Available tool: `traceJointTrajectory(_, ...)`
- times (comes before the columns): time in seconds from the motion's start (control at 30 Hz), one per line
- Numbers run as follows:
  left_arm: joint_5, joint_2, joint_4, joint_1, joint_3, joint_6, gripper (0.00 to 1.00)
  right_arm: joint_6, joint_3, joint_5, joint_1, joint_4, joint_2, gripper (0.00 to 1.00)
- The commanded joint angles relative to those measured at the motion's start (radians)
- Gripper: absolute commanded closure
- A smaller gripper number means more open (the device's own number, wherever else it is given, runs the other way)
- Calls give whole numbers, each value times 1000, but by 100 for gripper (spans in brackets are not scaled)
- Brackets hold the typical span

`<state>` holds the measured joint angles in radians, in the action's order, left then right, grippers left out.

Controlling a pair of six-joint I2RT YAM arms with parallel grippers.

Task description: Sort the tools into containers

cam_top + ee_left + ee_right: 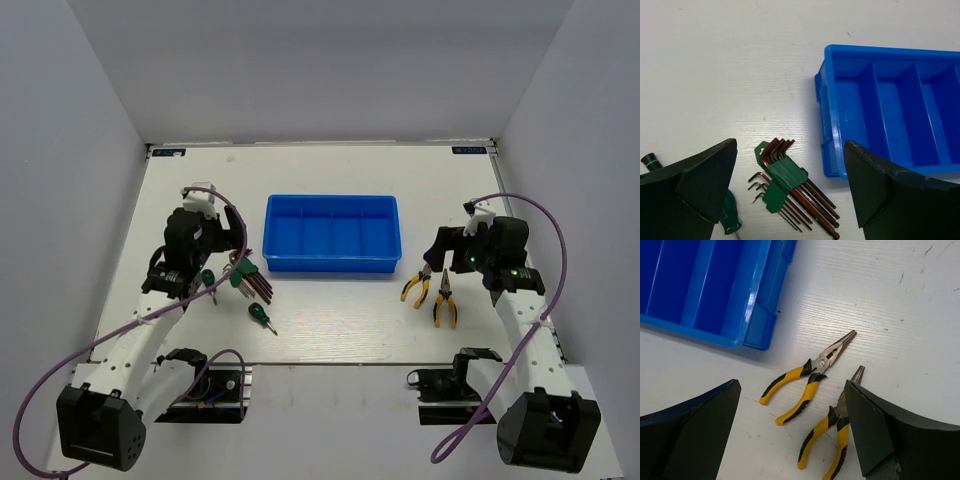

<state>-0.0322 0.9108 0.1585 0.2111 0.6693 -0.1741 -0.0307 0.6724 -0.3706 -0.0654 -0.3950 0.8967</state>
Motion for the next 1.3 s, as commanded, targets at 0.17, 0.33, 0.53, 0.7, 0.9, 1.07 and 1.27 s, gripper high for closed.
traceJointTrajectory(0.17, -130, 34, 49, -4, 39, -94, 13, -101, -22, -22, -10, 22, -61, 10)
traceJointTrajectory(0.33, -158, 91, 156, -4, 70, -128, 25, -141, 10, -10, -11, -19, -30, 51)
traceJointTrajectory(0.53, -149, 73, 232, -4, 69, -186, 100, -130, 12, 41, -10, -31, -21, 54)
traceJointTrajectory(0.7, -193, 97, 386, -4, 125, -318, 55, -133, 65, 50, -8, -82, 25, 12)
traceJointTrajectory(0.9, -51, 209, 483, -4, 167, -381, 29, -121, 92, 82, -5, -105, 30, 19)
traceJointTrajectory(1.07, 15, 243, 470, 5, 156, -403, 38, -113, 87, 87, -7, -102, 7, 22)
traceJointTrajectory(1.27, 106, 229, 541, 51, 111, -452, 39, -107, 95, 85, -5, -110, 10, 22)
